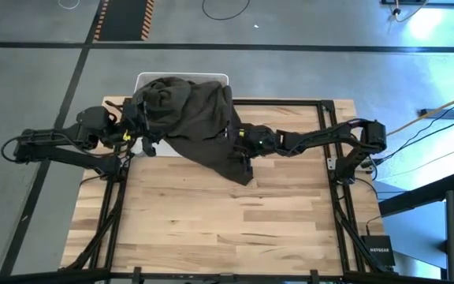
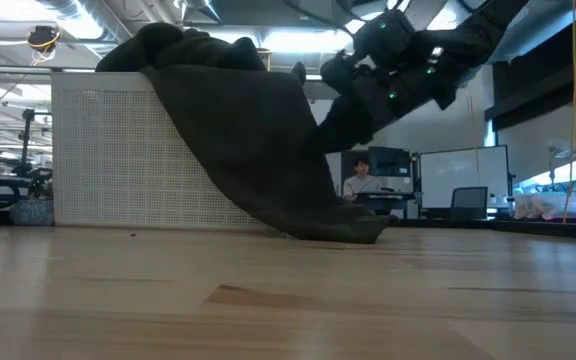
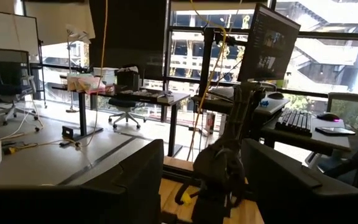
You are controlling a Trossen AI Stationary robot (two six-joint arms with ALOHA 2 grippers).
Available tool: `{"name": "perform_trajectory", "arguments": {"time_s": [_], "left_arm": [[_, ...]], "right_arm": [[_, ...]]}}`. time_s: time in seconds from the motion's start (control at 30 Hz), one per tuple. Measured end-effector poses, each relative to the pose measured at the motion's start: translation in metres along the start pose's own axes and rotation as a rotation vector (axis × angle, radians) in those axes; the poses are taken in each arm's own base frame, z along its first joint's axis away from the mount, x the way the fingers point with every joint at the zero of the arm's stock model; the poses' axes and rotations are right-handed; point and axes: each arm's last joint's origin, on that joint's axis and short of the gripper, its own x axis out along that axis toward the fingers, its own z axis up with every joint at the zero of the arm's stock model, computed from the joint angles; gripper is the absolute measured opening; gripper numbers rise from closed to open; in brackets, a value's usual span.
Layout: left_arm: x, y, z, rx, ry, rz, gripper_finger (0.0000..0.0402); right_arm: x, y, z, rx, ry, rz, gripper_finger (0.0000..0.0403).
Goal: Sort clothes
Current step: Put the black shirt into the bin
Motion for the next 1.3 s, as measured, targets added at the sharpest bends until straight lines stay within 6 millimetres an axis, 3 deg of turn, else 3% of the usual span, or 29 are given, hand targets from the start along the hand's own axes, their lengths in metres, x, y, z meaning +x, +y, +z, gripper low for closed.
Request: {"name": "perform_trajectory", "arguments": {"time_s": [0.2, 0.3, 0.43, 0.6, 0.73, 0.87, 1.03, 1.17, 1.3], "left_arm": [[0.000, 0.000, 0.000, 0.000, 0.002, 0.000, 0.0211], [0.000, 0.000, 0.000, 0.000, 0.002, 0.000, 0.0211], [0.000, 0.000, 0.000, 0.000, 0.004, 0.000, 0.0211], [0.000, 0.000, 0.001, -0.003, -0.007, -0.001, 0.0211], [0.000, 0.000, 0.002, -0.003, -0.017, -0.001, 0.0211], [0.000, 0.000, 0.003, -0.002, -0.025, -0.001, 0.0211], [0.000, 0.000, 0.002, 0.017, -0.024, -0.001, 0.0211], [0.000, 0.000, 0.002, 0.018, -0.020, 0.000, 0.0211], [0.000, 0.000, 0.002, 0.018, -0.021, 0.000, 0.0211]], "right_arm": [[0.011, 0.012, 0.008, -0.033, -0.030, 0.129, 0.0047], [0.006, 0.027, 0.028, -0.123, -0.089, 0.170, 0.0012], [-0.014, 0.039, 0.079, -0.198, -0.259, 0.163, 0.0029], [-0.043, 0.036, 0.143, -0.365, -0.452, -0.005, 0.0024], [-0.065, 0.019, 0.192, -0.549, -0.566, -0.227, 0.0012], [-0.081, -0.010, 0.222, -0.631, -0.611, -0.390, 0.0013], [-0.081, -0.057, 0.224, -0.544, -0.584, -0.492, 0.0025], [-0.061, -0.081, 0.202, -0.420, -0.440, -0.431, 0.0020], [-0.030, -0.087, 0.174, -0.359, -0.253, -0.342, 0.0015]]}}
